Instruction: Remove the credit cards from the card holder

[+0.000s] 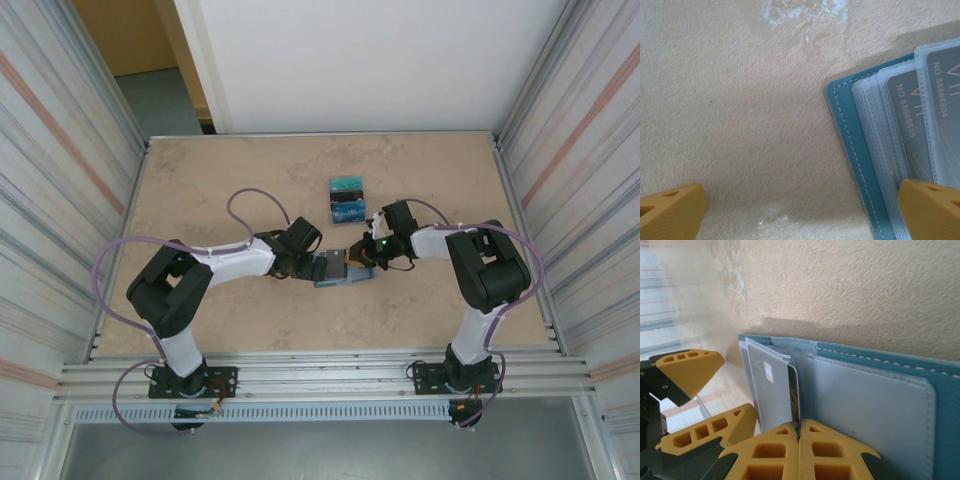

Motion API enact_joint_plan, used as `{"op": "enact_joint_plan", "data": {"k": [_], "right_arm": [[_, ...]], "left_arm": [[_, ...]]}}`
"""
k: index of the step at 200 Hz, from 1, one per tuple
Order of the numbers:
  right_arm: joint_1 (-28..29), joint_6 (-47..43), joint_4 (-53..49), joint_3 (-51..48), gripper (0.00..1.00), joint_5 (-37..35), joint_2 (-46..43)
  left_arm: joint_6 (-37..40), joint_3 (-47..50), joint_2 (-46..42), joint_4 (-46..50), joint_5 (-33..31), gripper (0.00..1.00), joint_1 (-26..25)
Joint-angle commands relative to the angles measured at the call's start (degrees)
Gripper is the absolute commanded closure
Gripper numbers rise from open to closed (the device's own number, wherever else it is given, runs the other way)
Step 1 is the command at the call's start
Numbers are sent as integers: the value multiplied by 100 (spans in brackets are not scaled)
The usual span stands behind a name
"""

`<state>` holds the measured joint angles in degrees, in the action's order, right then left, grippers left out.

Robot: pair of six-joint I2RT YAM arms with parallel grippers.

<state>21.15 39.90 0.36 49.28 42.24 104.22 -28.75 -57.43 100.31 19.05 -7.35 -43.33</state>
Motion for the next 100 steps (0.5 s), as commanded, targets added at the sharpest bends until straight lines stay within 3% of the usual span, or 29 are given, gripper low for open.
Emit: {"op": "enact_joint_plan", "data": {"k": [1,100], "right_arm": [[-45,-366,-481,116,100,-70,34],[-67,-624,-906,264,100,-277,-68]], "left_arm": [[24,-66,170,319,-249,1,-8],[290,-242,364,299,-349,1,97]]}}
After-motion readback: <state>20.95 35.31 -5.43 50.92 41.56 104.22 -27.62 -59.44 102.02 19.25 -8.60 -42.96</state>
